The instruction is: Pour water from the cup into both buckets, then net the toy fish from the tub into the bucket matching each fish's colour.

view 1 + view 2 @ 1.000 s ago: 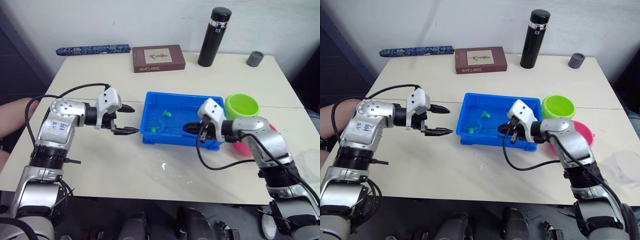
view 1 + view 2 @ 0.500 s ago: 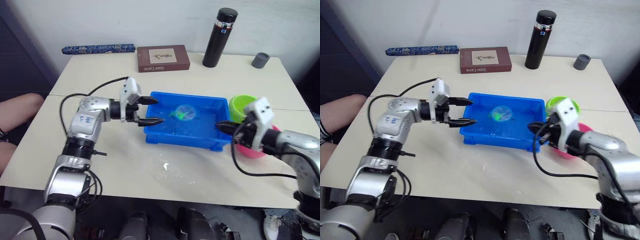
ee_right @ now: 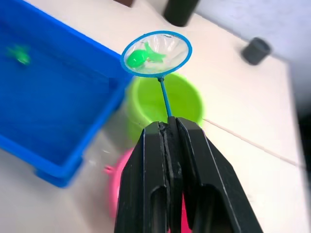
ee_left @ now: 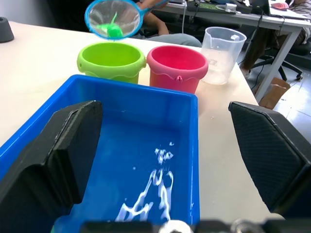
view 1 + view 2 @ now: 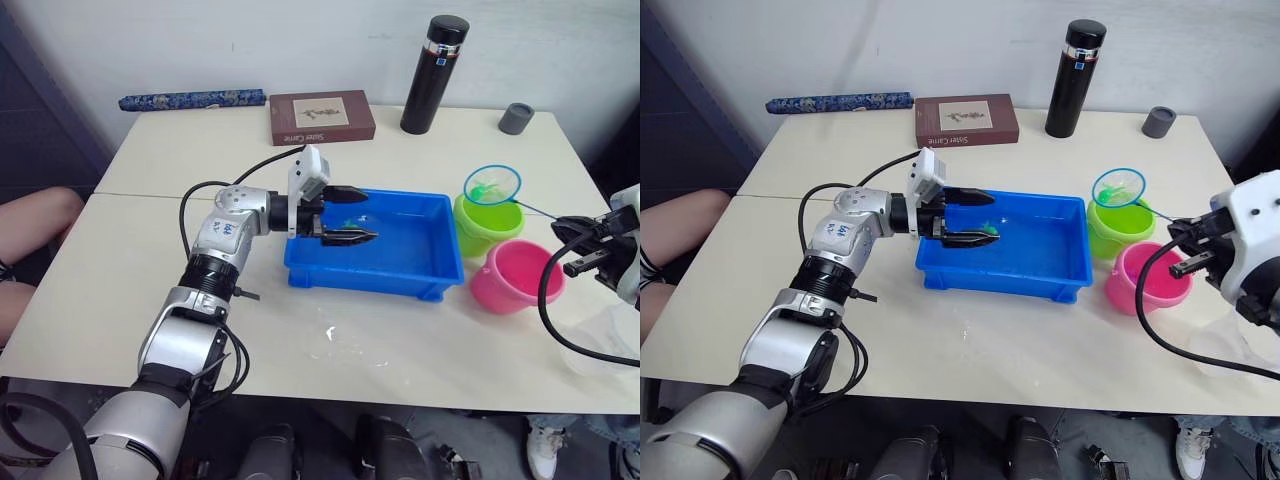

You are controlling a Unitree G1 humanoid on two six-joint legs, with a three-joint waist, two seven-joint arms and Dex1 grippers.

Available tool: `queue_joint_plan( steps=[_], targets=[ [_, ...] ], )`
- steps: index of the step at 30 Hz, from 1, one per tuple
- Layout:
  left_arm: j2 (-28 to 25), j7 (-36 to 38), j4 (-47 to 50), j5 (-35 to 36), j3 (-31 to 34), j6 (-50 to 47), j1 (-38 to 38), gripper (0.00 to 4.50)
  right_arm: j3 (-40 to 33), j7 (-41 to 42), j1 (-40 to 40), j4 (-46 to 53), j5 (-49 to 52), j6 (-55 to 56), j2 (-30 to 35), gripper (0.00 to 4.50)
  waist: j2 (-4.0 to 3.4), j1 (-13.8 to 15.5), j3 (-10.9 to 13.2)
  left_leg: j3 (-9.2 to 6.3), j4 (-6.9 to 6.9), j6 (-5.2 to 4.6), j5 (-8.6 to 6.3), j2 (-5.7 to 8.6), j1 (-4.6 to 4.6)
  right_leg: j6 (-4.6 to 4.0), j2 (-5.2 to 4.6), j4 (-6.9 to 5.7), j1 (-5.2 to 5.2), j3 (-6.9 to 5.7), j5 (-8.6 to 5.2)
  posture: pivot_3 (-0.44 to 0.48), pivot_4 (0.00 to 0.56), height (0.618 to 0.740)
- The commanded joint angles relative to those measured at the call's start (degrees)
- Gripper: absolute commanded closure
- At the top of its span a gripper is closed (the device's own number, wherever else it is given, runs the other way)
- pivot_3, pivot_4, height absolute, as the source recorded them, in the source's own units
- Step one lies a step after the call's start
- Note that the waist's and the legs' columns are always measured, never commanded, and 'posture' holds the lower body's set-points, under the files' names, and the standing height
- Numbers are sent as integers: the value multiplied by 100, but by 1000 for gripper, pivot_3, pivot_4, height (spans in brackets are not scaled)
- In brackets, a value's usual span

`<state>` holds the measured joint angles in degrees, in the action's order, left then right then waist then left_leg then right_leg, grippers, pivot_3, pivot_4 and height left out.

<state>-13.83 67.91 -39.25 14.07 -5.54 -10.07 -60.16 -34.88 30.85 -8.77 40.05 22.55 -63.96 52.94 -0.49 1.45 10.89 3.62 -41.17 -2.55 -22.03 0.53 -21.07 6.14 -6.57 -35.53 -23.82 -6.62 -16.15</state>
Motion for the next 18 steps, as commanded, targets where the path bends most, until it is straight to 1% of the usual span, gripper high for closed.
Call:
queue_joint_plan(
  steps=[1,4,5,6,7,8,11,14,16,18],
  targets=[
    [34,-5,125,21,64,115,-107,27,431,-138,483,-89,-911,1040,576,4500,0,4,0,-1,0,0,0,0,0,0,0,0,0,-1,0,0,150,740],
    [13,-8,206,35,76,99,-54,27,967,-131,1184,-400,-2046,2509,1254,4500,0,17,0,-1,0,0,0,1,-4,0,0,5,0,-4,0,0,150,740],
    [-11,-18,212,33,87,101,-45,27,1220,-270,1640,-714,-2918,3418,1769,4500,0,12,0,2,1,-1,0,2,-3,2,-1,6,0,-1,1,0,150,740],
    [-28,-25,214,32,95,102,-40,27,1380,-367,1952,-955,-3545,4083,2110,4500,-5,14,-2,4,0,-1,1,2,-3,3,-1,6,0,1,2,0,150,740],
    [-49,-29,221,32,104,98,-38,27,1517,-538,2206,-1242,-4205,4695,2481,4500,-5,8,-1,8,2,-3,1,9,-2,5,-7,4,-1,6,2,0,150,740],
    [-67,-30,225,35,113,92,-39,27,1595,-671,2330,-1469,-4606,5129,2694,4500,2,2,1,8,4,-4,2,6,0,6,-5,8,0,7,3,0,150,740],
    [-115,-36,215,30,129,98,-52,27,1676,-873,2126,-1836,-4930,5704,2694,4500,2,1,1,7,4,-2,3,-1,1,7,0,9,0,6,3,0,150,740],
    [-163,-53,172,12,154,123,-71,27,1709,-698,1873,-2102,-4938,6098,2591,4500,2,-1,1,4,6,0,4,-5,-1,7,3,12,0,2,3,0,150,740],
    [-199,-67,156,-1,165,143,-72,27,1569,-758,1722,-2266,-5148,6286,2572,4500,2,1,1,4,4,0,4,-6,-2,7,3,12,0,1,3,0,150,740],
    [-241,-79,153,2,180,137,-62,27,1457,-651,1516,-2325,-5007,6316,2423,4500,2,4,1,4,2,0,4,-5,-3,7,2,12,1,0,3,0,150,740]
  ],
)
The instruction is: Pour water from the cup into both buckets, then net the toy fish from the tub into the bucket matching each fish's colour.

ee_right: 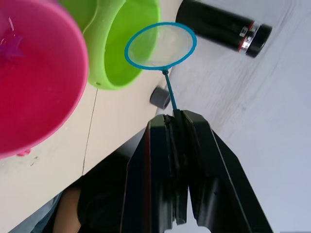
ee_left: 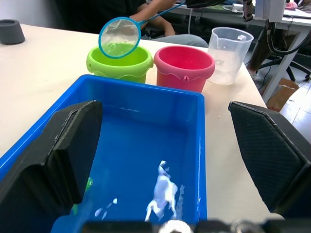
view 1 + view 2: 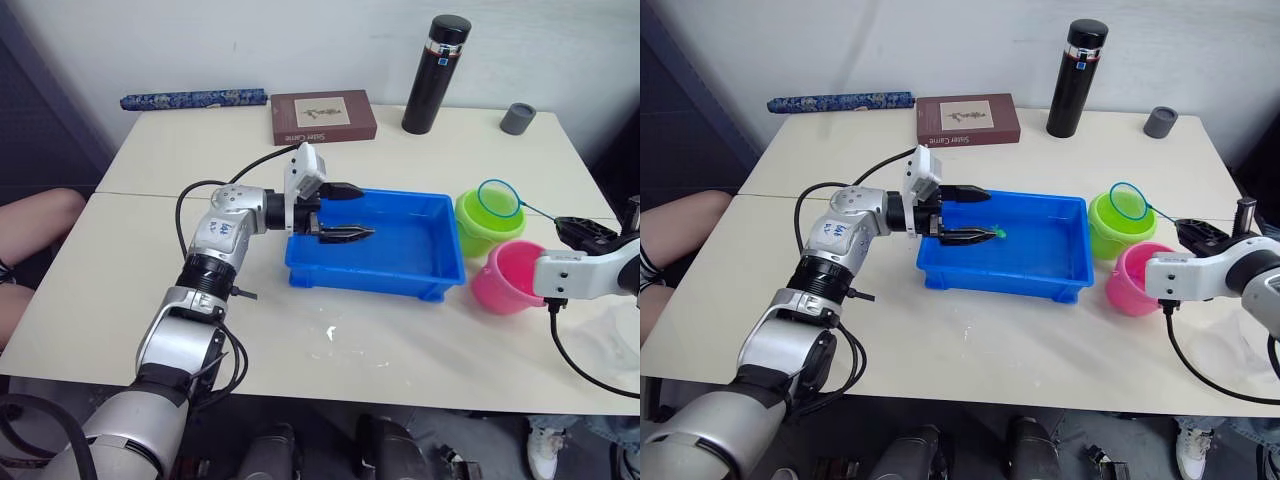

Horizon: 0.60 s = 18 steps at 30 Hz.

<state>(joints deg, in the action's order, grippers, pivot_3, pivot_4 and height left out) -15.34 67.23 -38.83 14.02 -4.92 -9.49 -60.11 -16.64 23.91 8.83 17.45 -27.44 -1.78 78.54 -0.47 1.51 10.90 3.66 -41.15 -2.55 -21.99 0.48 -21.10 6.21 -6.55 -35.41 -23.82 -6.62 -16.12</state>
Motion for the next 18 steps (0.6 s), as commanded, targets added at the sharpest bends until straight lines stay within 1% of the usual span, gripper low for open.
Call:
queue_joint_plan(
  steps=[1,2,4,6,8,9,11,13,15,18],
  targets=[
    [-131,-34,115,-11,115,76,-54,27,-417,159,-359,-47,177,-15,-293,4500,0,-1,0,-1,-1,0,0,0,-1,0,1,1,0,-1,0,0,150,740],
    [-197,-48,115,-34,116,77,-35,27,-465,334,-536,24,548,-240,-542,4500,0,1,0,-1,0,0,0,0,-1,0,0,2,1,-2,0,0,150,740],
    [-311,-54,106,-66,128,67,-5,27,-543,626,-1041,333,1478,-1159,-1279,4500,7,-4,3,-5,-1,0,0,-1,-1,0,2,3,2,-6,0,0,150,740],
    [-563,19,137,-147,109,32,111,27,-591,966,-1887,1006,3241,-2892,-2261,4500,6,-16,3,-14,-7,0,0,-4,-1,-1,3,4,10,-14,0,0,150,740],
    [-802,80,258,-246,41,33,279,27,-484,1340,-2319,1520,4397,-4078,-2728,4500,-2,-81,0,-17,-10,1,0,-8,2,-2,6,1,10,-13,1,0,150,740],
    [-864,94,311,-264,19,33,332,27,-436,1442,-2402,1654,4617,-4394,-2784,4500,-8,-84,-2,-18,-9,2,-1,-11,4,-3,8,-2,9,-12,1,0,150,740],
    [-971,116,510,-257,-6,-81,468,27,-469,1285,-2601,1776,5150,-5187,-3162,4500,-10,-73,-1,-27,-6,2,-1,-10,0,-10,7,-6,5,-20,-3,0,150,740],
    [-1116,83,881,-254,-2,-238,694,27,-409,1263,-2800,1717,5923,-6071,-3623,4500,-8,-16,-2,-31,-11,2,-1,-5,-8,-10,1,-6,5,-24,-3,0,150,740],
    [-1204,-6,1172,-243,30,-372,845,27,-366,1205,-2970,1620,6339,-6621,-3917,4500,-8,14,-2,-35,-18,-2,-3,0,-9,-9,-2,-6,9,-24,-2,0,150,740],
    [-1311,-165,1594,-197,91,-594,1046,27,-248,983,-3194,1313,6617,-7194,-4260,4500,-8,4,-2,-41,-19,-6,-4,10,-13,-8,-9,-6,9,-20,-2,0,150,740]
  ],
)
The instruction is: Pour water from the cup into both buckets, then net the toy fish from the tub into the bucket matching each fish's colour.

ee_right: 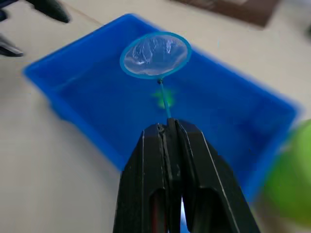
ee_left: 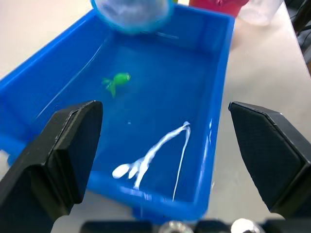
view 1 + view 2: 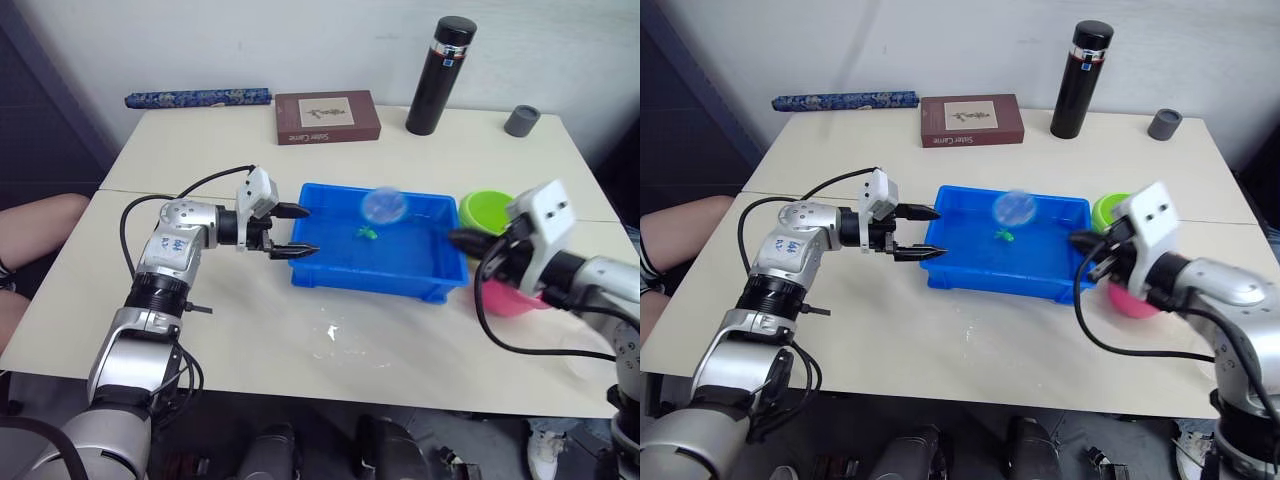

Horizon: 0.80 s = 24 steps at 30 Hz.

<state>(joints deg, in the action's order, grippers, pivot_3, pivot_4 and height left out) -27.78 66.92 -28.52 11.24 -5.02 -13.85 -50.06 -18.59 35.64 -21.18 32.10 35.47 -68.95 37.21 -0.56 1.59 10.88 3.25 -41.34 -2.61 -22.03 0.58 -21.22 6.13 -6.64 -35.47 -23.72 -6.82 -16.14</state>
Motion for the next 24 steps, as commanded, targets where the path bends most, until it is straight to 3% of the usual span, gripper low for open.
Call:
queue_joint_plan(
  steps=[1,7,13,22,24],
  targets=[
    [-90,-167,665,93,110,-217,89,27,-25,-234,-237,-213,373,-574,-169,4500,0,-4,0,0,1,0,0,4,1,0,-3,0,0,1,0,0,150,740],
    [-288,-411,1366,193,257,-625,460,27,271,-472,-443,-1149,405,-949,-543,4500,0,-48,0,6,9,2,1,1,9,0,3,-6,-3,5,0,0,150,740],
    [-107,-764,2080,416,243,-1032,826,27,293,-925,-480,-1580,111,-590,-753,4500,-1,-31,-1,8,9,2,1,0,10,0,2,-7,-5,9,0,0,150,740],
    [449,-1422,2376,530,217,-1295,1072,27,121,-1685,-221,-1139,-161,-34,-1170,4500,-1,-26,-1,10,8,3,1,1,10,1,2,-7,-4,11,0,0,150,740],
    [546,-1488,2340,528,183,-1287,1079,27,477,-1639,-38,-776,-396,333,-945,4500,-1,-33,-1,11,9,3,1,1,10,1,3,-7,-5,12,0,0,150,740]
  ],
)
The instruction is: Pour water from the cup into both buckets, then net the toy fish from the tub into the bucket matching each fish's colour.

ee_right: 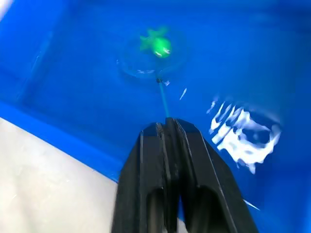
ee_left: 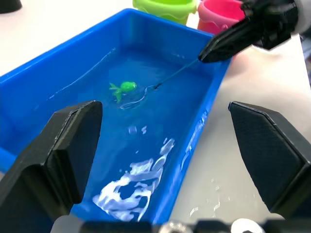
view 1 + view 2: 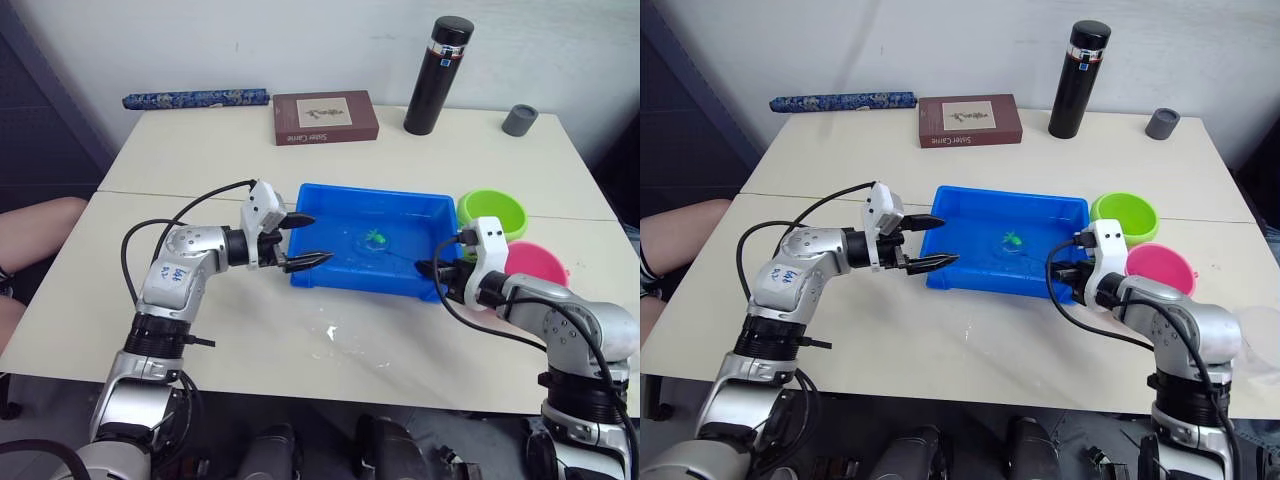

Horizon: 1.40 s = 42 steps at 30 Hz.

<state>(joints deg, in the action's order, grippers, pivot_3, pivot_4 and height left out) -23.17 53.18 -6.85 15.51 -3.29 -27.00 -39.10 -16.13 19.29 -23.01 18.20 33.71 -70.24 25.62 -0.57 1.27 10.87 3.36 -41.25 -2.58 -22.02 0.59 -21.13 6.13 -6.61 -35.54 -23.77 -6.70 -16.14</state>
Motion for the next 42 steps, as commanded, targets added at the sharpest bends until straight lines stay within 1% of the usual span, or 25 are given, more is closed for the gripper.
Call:
queue_joint_plan(
  steps=[1,7,10,14,17,23,24,26,29,31,34,37,40,41,42],
  targets=[
    [120,-126,158,91,-18,38,-7,27,404,4,231,778,-364,641,324,4500,0,-2,0,2,1,0,0,0,0,0,0,0,0,1,0,0,150,740],
    [189,-102,16,25,-111,134,-24,27,702,-116,533,1342,-633,926,543,4500,-1,-5,0,6,2,2,0,-2,5,0,3,1,0,4,0,0,150,740],
    [182,-60,-95,-11,-176,224,-69,27,547,-188,627,1605,-576,841,545,4500,-1,9,0,6,2,1,0,-2,3,0,3,2,0,3,0,0,150,740],
    [273,-22,-211,71,-179,257,-174,27,306,-240,716,1979,-540,653,709,4500,0,10,0,6,2,1,0,-1,3,0,2,3,0,3,0,0,150,740],
    [389,15,-287,127,-192,248,-278,27,-107,-278,757,2257,-478,434,866,4500,0,21,0,5,1,1,0,-1,2,0,2,3,1,3,0,0,150,740],
    [648,214,-631,88,-321,438,-554,27,-1392,-257,752,2585,-335,-130,1270,4500,0,24,0,7,3,1,0,0,2,0,1,4,1,4,0,0,150,740],
    [671,235,-678,77,-327,469,-581,27,-1506,-251,747,2598,-308,-193,1312,4500,0,23,0,7,4,1,0,0,1,0,1,4,1,4,0,0,150,740],
    [753,290,-815,80,-343,541,-695,27,-1741,-174,812,2544,-383,-210,1604,4500,-1,19,0,7,5,1,0,-1,3,0,2,4,1,4,0,0,150,740],
    [832,366,-906,58,-403,658,-820,27,-1894,-134,942,2434,-576,-63,1987,4500,-1,19,0,12,6,1,0,-1,4,0,2,4,0,8,0,0,150,740],
    [908,378,-881,102,-403,666,-882,27,-1755,-41,1177,2360,-886,269,2436,4500,-1,20,0,13,7,1,0,-1,5,0,2,4,0,9,0,0,150,740],
    [975,374,-891,92,-398,704,-928,27,-1221,176,1864,2176,-1728,1320,3300,4500,0,26,0,16,8,0,0,0,5,0,1,8,1,12,0,0,150,740],
    [984,385,-922,71,-396,744,-945,27,-677,319,2703,1843,-2889,2681,4121,4500,0,24,0,20,11,0,0,0,8,1,2,8,1,15,1,0,150,740],
    [985,401,-903,85,-381,754,-969,27,-303,170,3658,1163,-4571,4356,5070,4500,0,29,0,27,13,0,0,0,12,3,0,7,1,21,1,0,150,740],
    [1002,410,-871,105,-379,750,-992,27,-255,146,3818,916,-4947,4976,5296,4500,0,25,0,28,13,0,0,0,12,4,0,10,1,21,1,0,150,740],
    [1020,411,-847,117,-380,746,-1016,27,-256,133,3883,755,-5154,5328,5387,4500,0,24,0,29,12,0,1,-3,12,6,2,13,1,22,2,0,150,740]
  ],
)
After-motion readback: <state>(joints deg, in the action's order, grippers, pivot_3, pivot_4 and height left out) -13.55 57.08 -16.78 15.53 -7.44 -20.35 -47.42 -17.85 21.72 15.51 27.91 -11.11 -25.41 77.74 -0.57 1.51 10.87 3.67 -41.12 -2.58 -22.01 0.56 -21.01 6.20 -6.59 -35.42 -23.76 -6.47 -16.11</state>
